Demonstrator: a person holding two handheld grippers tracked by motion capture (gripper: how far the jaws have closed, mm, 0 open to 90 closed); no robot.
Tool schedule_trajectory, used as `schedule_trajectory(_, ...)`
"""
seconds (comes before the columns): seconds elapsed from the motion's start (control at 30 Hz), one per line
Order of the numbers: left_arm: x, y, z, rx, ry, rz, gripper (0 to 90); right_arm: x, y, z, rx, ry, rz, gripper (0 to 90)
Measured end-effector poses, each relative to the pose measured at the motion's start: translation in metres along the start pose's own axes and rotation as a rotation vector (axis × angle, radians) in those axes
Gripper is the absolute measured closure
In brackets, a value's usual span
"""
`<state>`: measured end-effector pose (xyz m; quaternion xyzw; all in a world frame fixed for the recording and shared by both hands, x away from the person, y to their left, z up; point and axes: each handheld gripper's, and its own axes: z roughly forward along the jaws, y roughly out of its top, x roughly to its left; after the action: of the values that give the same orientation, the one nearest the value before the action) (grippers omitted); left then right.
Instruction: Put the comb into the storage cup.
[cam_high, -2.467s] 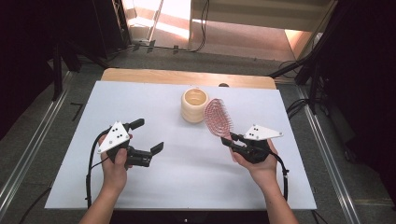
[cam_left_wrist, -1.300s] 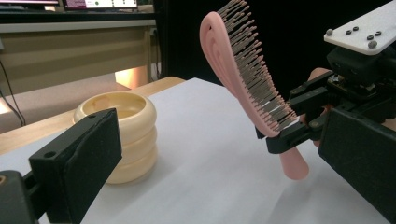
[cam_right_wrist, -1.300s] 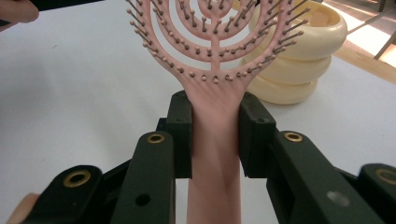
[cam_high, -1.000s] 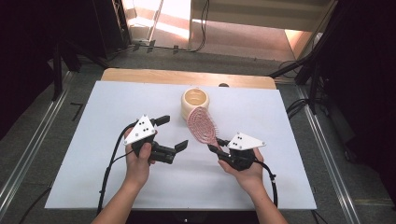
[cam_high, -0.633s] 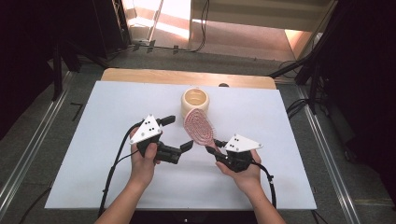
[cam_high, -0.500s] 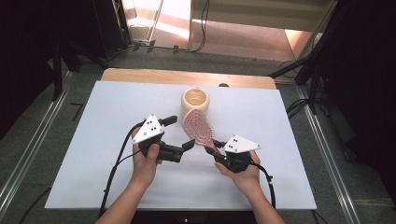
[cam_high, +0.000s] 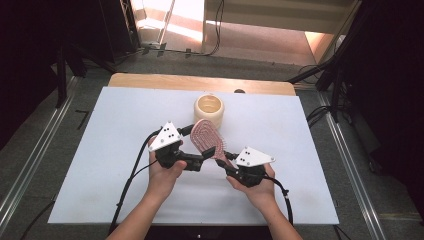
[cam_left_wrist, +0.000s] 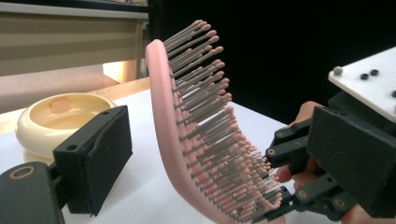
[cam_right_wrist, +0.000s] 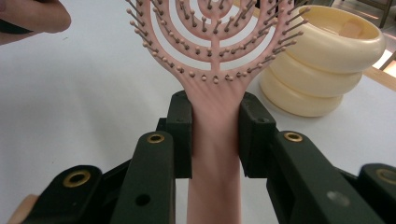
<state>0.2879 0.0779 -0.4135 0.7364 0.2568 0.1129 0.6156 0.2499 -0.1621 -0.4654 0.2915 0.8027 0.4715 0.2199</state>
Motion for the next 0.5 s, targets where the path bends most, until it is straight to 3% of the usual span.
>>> schedule_trajectory(0.3,-0.0025,-0.0004,0.0042,0.018,0.007,-0.036,16.4,0.0054,0.0003,0.0036,0.002,0.006,-0.016,67.9)
schedule_trajectory(0.5,-0.0038,-0.0001,0.0062,0.024,0.013,-0.053,26.6,0.0089,0.0013,0.0044,0.001,-0.002,-0.028,67.9)
